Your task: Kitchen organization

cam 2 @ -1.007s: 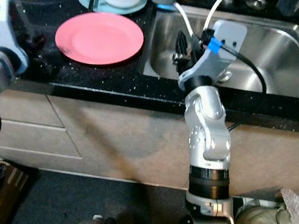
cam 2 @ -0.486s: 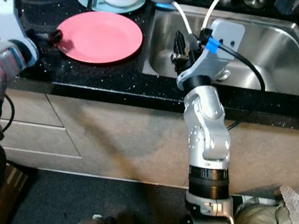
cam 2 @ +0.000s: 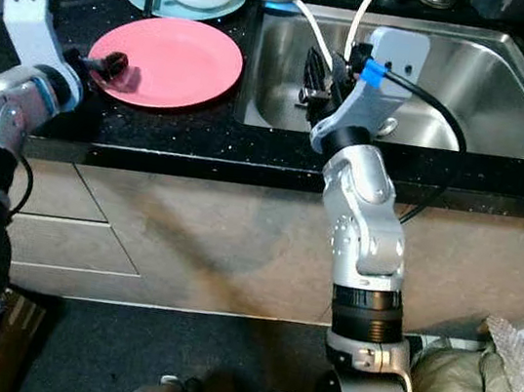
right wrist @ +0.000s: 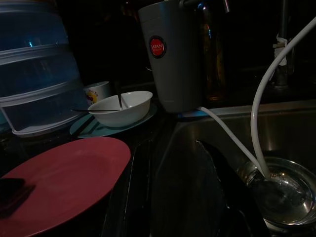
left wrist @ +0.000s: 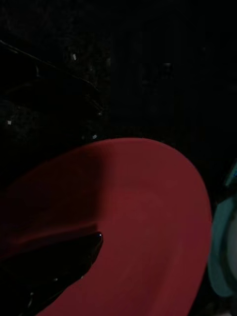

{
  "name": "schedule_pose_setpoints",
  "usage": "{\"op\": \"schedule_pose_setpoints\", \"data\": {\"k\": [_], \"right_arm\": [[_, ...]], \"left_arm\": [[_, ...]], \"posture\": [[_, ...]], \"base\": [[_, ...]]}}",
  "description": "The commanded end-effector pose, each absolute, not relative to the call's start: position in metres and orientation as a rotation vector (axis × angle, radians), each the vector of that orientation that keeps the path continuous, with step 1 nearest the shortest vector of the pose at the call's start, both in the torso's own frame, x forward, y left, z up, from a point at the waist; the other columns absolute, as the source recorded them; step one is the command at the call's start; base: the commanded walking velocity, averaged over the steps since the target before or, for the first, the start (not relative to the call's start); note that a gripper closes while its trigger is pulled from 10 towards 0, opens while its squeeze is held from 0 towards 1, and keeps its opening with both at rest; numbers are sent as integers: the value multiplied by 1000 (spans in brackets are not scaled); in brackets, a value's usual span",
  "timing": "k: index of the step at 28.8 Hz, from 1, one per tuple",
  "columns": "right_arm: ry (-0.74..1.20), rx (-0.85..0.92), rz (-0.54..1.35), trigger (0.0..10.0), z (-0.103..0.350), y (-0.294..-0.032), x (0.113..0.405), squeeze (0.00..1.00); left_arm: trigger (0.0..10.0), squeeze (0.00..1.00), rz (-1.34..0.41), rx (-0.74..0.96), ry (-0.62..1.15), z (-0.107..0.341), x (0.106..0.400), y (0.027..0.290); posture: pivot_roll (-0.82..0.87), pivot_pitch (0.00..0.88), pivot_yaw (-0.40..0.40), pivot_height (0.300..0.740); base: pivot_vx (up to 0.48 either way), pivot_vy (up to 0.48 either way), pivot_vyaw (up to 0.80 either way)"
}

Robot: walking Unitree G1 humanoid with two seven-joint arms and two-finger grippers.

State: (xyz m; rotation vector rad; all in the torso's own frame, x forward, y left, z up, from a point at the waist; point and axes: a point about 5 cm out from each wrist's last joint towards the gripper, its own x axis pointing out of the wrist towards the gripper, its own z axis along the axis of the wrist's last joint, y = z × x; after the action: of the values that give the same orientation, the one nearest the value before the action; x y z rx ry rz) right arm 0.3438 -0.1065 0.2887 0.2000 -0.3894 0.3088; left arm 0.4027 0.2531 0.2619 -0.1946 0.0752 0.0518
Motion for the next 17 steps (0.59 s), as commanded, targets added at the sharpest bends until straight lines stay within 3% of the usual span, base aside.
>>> {"op": "schedule_pose_setpoints", "data": {"k": [1, 16, 17], "right_arm": [[-397, 192, 316, 10000, 290, -105, 345, 0], [-397, 195, 315, 10000, 291, -107, 346, 0], [-396, 196, 315, 10000, 290, -107, 347, 0]], "left_arm": [[10000, 0, 77, -209, 107, 259, 402, 260], [10000, 0, 45, -229, 206, 250, 407, 253], [9059, 0, 41, -228, 209, 250, 407, 253]], "posture": [[20, 158, 15, 740], [20, 158, 19, 740], [21, 158, 19, 740]], "base": [[0, 0, 0], [0, 0, 0], [0, 0, 0]]}}
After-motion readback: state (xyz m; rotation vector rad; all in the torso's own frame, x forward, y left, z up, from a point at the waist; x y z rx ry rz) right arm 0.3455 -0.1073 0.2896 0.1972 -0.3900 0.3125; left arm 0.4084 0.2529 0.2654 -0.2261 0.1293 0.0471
